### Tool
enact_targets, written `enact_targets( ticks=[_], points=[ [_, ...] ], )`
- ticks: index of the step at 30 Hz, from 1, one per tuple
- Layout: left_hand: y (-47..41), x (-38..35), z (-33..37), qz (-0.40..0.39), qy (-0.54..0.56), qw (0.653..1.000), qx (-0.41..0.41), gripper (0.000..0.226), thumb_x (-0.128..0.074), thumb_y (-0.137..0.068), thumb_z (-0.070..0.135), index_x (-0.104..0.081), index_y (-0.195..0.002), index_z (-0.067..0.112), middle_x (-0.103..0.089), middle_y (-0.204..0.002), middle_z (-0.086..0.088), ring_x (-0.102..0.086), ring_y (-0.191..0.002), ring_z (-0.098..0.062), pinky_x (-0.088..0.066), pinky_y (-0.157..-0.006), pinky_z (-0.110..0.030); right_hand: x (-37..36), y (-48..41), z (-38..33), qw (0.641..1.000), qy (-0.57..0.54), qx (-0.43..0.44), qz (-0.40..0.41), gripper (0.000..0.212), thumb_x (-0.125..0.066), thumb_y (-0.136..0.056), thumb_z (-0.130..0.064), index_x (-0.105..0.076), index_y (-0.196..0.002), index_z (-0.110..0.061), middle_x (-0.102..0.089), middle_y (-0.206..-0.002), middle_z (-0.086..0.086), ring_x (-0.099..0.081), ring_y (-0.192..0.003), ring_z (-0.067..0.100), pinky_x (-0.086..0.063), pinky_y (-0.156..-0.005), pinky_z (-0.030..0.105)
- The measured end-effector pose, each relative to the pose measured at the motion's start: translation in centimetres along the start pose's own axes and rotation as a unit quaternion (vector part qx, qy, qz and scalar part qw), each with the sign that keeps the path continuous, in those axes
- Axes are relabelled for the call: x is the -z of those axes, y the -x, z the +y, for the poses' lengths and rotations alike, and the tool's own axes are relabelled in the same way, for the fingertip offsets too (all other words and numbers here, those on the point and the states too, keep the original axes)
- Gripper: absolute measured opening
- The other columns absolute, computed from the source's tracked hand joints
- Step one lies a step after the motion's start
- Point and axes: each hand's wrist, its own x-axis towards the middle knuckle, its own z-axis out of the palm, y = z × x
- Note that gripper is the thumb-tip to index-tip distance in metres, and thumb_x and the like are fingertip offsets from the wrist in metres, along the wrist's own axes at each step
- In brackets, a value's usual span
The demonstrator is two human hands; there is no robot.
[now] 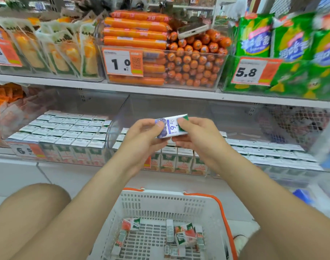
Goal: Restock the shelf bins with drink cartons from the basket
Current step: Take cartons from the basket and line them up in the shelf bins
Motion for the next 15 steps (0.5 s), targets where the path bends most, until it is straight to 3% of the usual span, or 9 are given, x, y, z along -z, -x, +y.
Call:
enact_targets(
  ticks=[4, 7, 10, 12, 15],
  points=[
    [0.3, -2.9, -0.4, -0.031, -0.222, 0.974, -0.035, 0.031, -0.067, -0.100, 0.045, -0.069, -0.115, 0.018, -0.080, -0.102, 0.006, -0.077, -0.100, -0.017, -0.057, -0.097, -0.048, 4.0, 1.2, -1.2, 0.996, 0.072, 0.013, 0.052, 0.022, -0.059, -0.105, -0.029, -0.073, -0.108, -0.012, -0.080, -0.091, 0.008, -0.079, -0.082, 0.028, -0.063, -0.081, 0.040],
    [0.2, -6.0, -1.1, -0.051, -0.302, 0.949, -0.078, 0.033, -0.051, -0.107, 0.046, -0.074, -0.103, 0.023, -0.078, -0.100, 0.005, -0.075, -0.096, -0.019, -0.056, -0.090, -0.041, 7.9, 1.6, -2.4, 0.976, 0.161, 0.070, 0.125, 0.020, -0.057, -0.103, -0.030, -0.070, -0.102, -0.014, -0.078, -0.084, 0.008, -0.077, -0.070, 0.029, -0.064, -0.073, 0.044],
    [-0.4, -8.7, -2.4, -0.061, -0.399, 0.900, -0.163, 0.023, -0.053, -0.106, 0.035, -0.072, -0.101, 0.023, -0.075, -0.097, 0.007, -0.069, -0.095, -0.015, -0.055, -0.093, -0.039, 12.5, 1.4, -2.2, 0.908, 0.347, 0.151, 0.181, 0.020, -0.057, -0.101, -0.033, -0.064, -0.110, -0.017, -0.073, -0.096, 0.003, -0.072, -0.086, 0.026, -0.059, -0.077, 0.044],
    [-1.1, -10.0, -3.8, -0.088, -0.472, 0.854, -0.199, 0.012, -0.059, -0.101, 0.031, -0.066, -0.110, 0.026, -0.067, -0.110, 0.008, -0.063, -0.104, -0.015, -0.051, -0.098, -0.041, 15.3, 0.9, -1.4, 0.871, 0.433, 0.154, 0.175, 0.024, -0.060, -0.102, -0.027, -0.056, -0.121, -0.013, -0.065, -0.104, 0.007, -0.063, -0.099, 0.032, -0.050, -0.078, 0.039],
    [-2.0, -11.8, -5.8, -0.118, -0.538, 0.809, -0.204, 0.037, -0.060, -0.099, 0.038, -0.052, -0.134, 0.027, -0.052, -0.134, 0.002, -0.054, -0.123, -0.023, -0.044, -0.107, -0.049, 18.0, -0.7, -0.3, 0.825, 0.528, 0.131, 0.150, 0.032, -0.062, -0.102, -0.017, -0.049, -0.131, -0.009, -0.060, -0.118, 0.018, -0.055, -0.108, 0.039, -0.042, -0.078, 0.041]
  ],
)
